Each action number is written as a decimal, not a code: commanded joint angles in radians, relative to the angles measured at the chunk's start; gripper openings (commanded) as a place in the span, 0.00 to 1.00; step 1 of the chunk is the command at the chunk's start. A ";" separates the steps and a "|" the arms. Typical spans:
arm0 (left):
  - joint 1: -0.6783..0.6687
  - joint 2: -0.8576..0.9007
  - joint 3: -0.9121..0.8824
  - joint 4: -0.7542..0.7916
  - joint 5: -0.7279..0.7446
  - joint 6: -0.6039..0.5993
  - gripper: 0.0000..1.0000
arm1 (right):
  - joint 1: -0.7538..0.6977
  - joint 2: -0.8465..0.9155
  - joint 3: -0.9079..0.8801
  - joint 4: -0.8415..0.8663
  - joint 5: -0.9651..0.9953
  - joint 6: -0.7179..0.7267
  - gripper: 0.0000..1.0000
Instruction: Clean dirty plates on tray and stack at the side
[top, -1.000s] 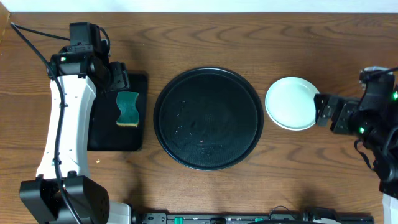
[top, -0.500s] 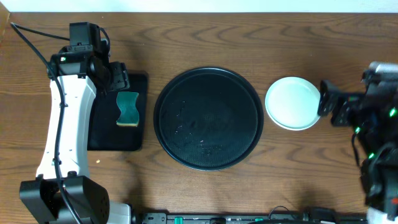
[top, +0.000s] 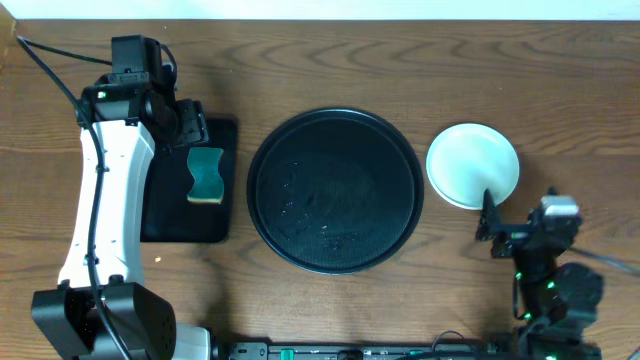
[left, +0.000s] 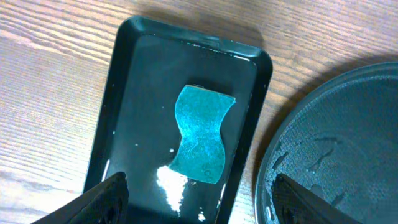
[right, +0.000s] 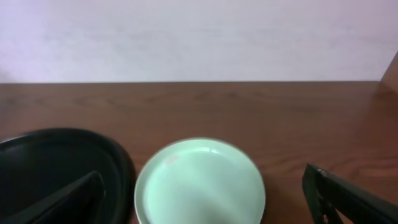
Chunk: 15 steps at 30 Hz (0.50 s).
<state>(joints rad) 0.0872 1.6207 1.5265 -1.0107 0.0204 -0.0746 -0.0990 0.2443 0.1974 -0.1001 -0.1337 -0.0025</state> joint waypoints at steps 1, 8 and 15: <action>0.000 0.007 0.009 -0.002 -0.003 -0.005 0.75 | 0.017 -0.086 -0.106 0.065 0.010 -0.010 0.99; 0.000 0.007 0.009 -0.002 -0.003 -0.005 0.75 | 0.035 -0.210 -0.192 0.036 0.014 0.016 0.99; 0.000 0.007 0.009 -0.002 -0.003 -0.005 0.75 | 0.055 -0.240 -0.192 0.036 0.012 0.016 0.99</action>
